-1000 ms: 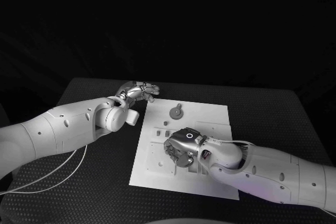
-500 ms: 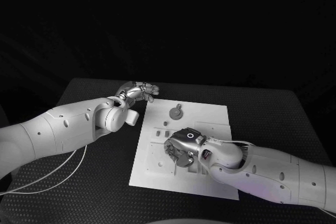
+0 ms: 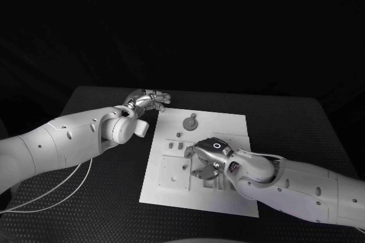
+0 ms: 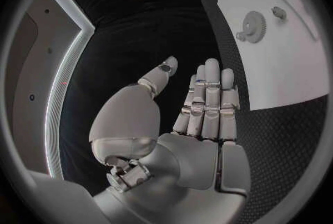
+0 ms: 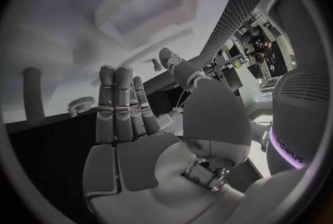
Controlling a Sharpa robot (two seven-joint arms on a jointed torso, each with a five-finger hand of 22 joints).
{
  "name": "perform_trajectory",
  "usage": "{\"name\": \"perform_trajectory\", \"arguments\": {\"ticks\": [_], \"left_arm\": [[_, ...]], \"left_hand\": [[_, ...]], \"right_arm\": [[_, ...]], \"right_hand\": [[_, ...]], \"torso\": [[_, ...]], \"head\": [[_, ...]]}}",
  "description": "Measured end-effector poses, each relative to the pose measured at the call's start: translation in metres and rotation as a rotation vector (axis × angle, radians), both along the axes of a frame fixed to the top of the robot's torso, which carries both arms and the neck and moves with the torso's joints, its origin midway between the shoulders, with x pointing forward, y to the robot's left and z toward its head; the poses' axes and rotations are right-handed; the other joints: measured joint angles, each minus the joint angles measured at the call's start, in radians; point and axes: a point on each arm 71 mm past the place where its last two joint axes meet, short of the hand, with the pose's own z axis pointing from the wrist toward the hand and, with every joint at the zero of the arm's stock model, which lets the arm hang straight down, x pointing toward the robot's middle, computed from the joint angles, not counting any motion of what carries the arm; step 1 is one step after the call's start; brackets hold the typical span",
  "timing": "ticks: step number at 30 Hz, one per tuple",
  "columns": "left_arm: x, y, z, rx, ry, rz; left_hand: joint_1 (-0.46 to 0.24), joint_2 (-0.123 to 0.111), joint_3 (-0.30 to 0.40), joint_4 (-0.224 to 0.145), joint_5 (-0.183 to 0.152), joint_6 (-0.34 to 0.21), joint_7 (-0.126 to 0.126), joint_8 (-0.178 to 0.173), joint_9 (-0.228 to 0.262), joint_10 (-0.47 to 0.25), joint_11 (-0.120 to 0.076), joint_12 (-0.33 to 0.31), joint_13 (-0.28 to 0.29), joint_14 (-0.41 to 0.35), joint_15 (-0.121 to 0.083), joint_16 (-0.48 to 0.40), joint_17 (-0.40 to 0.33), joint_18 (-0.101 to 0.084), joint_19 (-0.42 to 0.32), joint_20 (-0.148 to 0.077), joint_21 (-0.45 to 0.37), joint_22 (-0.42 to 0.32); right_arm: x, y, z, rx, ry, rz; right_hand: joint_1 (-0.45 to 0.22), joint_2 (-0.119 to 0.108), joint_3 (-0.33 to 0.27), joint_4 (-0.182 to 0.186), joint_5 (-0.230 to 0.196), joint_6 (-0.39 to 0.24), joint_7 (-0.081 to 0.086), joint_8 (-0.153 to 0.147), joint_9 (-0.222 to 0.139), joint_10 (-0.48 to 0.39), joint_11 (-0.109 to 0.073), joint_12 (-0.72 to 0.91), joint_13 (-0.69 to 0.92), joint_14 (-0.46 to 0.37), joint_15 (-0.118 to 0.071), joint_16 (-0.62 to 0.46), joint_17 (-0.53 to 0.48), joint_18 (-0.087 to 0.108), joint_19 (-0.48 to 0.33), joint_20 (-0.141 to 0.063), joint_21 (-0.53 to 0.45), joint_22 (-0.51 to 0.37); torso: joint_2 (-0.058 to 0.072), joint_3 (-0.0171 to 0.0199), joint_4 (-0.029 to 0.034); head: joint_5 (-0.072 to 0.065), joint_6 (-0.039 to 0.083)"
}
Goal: Assemble the parts on the task board
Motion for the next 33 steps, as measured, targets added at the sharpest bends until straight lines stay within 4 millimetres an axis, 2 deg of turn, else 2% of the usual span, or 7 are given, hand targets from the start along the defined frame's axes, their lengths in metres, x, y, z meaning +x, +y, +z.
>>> {"name": "perform_trajectory", "arguments": {"ticks": [8, 14, 19, 21, 23, 28, 33], "left_arm": [[0.000, 0.001, 0.000, 0.000, 0.001, 0.001], [0.000, 0.002, 0.000, 0.001, 0.001, 0.002], [0.000, 0.003, 0.000, 0.001, 0.002, 0.003], [0.000, 0.003, 0.000, 0.001, 0.002, 0.003], [0.001, 0.003, 0.000, 0.001, 0.002, 0.003], [0.001, 0.003, 0.000, 0.002, 0.002, 0.003], [0.001, 0.002, 0.000, 0.001, 0.002, 0.001]], "left_hand": [[0.000, 0.000, 0.000, 0.000, 0.000, 0.000, 0.000, 0.000, 0.000, 0.000, 0.000, 0.000, 0.000, 0.000, 0.000, 0.000, 0.001, -0.002, 0.000, 0.000, 0.000, 0.000], [0.000, 0.000, 0.000, 0.000, 0.000, 0.000, 0.000, 0.000, 0.000, 0.000, 0.000, 0.000, 0.000, 0.000, 0.000, 0.000, 0.001, -0.007, 0.000, 0.000, 0.000, 0.001], [0.000, 0.000, 0.000, 0.000, 0.000, 0.000, 0.000, 0.000, 0.000, 0.000, 0.000, 0.000, 0.000, 0.000, 0.000, 0.000, 0.001, -0.007, 0.000, 0.000, 0.000, 0.001], [0.000, 0.000, 0.000, 0.000, 0.000, 0.000, 0.000, 0.000, 0.000, 0.000, 0.000, 0.000, 0.000, 0.000, 0.000, 0.000, 0.002, -0.007, 0.000, 0.000, 0.000, 0.001], [0.000, 0.000, 0.000, 0.000, 0.000, 0.000, 0.000, 0.000, 0.000, 0.000, 0.000, 0.000, 0.000, 0.000, 0.000, 0.000, 0.002, -0.007, 0.000, 0.000, 0.000, 0.001], [0.000, 0.000, 0.000, 0.000, 0.000, 0.000, 0.000, 0.000, 0.000, 0.000, 0.000, 0.000, 0.000, 0.000, 0.000, 0.000, 0.002, -0.008, 0.000, 0.000, 0.000, 0.001], [0.000, 0.000, 0.000, 0.000, 0.000, 0.000, 0.000, 0.000, 0.000, 0.000, 0.000, 0.000, 0.000, 0.000, 0.000, 0.000, 0.002, -0.008, 0.000, 0.000, 0.000, 0.001]], "right_arm": [[0.002, -0.013, 0.016, 0.043, -0.022, -0.030], [0.011, -0.033, 0.049, 0.097, -0.061, -0.074], [0.022, -0.059, 0.070, 0.103, -0.065, -0.129], [0.026, -0.068, 0.070, 0.091, -0.053, -0.149], [0.030, -0.076, 0.068, 0.068, -0.035, -0.169], [0.036, -0.089, 0.060, -0.001, 0.010, -0.199], [0.038, -0.095, 0.051, -0.059, 0.042, -0.208]], "right_hand": [[0.027, 0.000, 0.010, 0.011, 0.000, 0.000, 0.000, 0.012, 0.006, 0.013, -0.005, 0.012, -0.008, -0.005, -0.003, 0.049, 0.000, 0.000, 0.000, 0.000, 0.024, -0.001], [0.037, 0.000, 0.027, 0.028, 0.000, 0.017, -0.012, 0.032, 0.012, 0.045, -0.018, 0.047, -0.010, -0.006, -0.015, 0.082, -0.001, 0.000, 0.006, -0.005, 0.051, -0.001], [0.037, 0.000, 0.021, 0.038, 0.000, 0.019, -0.011, 0.032, 0.012, 0.056, -0.027, 0.062, -0.010, -0.008, -0.021, 0.099, -0.009, 0.000, 0.010, -0.005, 0.066, -0.001], [0.037, 0.000, 0.011, 0.038, 0.014, 0.019, -0.012, 0.032, 0.012, 0.056, -0.027, 0.067, -0.013, -0.008, -0.021, 0.109, -0.014, 0.000, 0.010, -0.005, 0.072, -0.001], [0.031, 0.002, -0.010, 0.033, 0.026, 0.008, -0.023, 0.032, 0.011, 0.051, -0.022, 0.067, -0.018, -0.015, -0.023, 0.114, -0.020, 0.000, 0.009, -0.005, 0.072, -0.001], [0.009, -0.001, -0.053, 0.025, 0.027, -0.004, -0.034, 0.032, 0.008, 0.019, -0.009, 0.067, -0.028, -0.044, -0.010, 0.126, -0.034, -0.001, -0.023, 0.002, 0.074, 0.000], [0.000, 0.000, -0.071, 0.022, 0.015, -0.012, -0.041, 0.032, 0.007, 0.008, -0.006, 0.074, -0.035, -0.058, -0.006, 0.137, -0.045, -0.001, -0.036, 0.004, 0.078, 0.000]], "torso": [[0.000, 0.0005, 0.0001], [0.000, 0.0007, -0.0005], [0.000, 0.0006, -0.0017], [0.000, 0.0005, -0.0017], [0.000, 0.0001, -0.0017], [0.000, 0.0001, -0.0011], [0.000, 0.0002, -0.0005]], "head": [[-0.002, 0.006], [-0.007, 0.013], [-0.009, 0.018], [-0.011, 0.018], [-0.013, 0.019], [-0.015, 0.019], [-0.021, 0.017]]}}
